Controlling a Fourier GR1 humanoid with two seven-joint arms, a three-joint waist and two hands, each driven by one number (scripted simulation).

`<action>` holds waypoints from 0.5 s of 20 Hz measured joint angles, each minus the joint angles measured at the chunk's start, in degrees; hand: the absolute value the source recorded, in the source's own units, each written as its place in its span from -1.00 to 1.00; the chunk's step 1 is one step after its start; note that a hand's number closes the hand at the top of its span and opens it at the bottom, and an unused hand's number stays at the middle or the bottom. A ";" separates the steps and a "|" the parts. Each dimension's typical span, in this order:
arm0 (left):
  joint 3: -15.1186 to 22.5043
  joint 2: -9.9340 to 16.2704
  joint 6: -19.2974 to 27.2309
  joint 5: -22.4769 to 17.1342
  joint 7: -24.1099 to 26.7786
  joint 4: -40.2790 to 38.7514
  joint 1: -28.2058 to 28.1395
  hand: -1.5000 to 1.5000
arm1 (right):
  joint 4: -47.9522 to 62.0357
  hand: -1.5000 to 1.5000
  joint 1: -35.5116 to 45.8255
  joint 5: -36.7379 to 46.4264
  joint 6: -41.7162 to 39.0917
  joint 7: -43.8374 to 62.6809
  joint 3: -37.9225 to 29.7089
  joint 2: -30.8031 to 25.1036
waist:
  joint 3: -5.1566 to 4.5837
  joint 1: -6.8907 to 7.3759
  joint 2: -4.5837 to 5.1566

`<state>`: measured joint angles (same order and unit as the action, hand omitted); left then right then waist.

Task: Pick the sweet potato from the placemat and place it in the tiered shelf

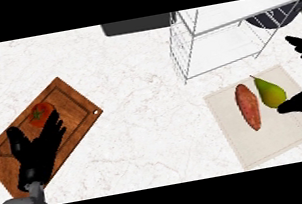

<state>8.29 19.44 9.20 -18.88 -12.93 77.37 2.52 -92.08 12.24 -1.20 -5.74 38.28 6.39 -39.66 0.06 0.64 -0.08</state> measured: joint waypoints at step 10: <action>-2.51 -1.51 -1.84 2.03 0.13 -0.83 -0.24 0.00 | 1.54 -1.00 3.58 8.00 -4.92 8.57 3.83 6.03 | 0.06 -0.41 -0.04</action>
<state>5.78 17.93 7.36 -16.85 -12.81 76.54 2.29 -90.53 15.82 6.80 -10.66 46.85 10.21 -33.64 0.12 0.23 -0.12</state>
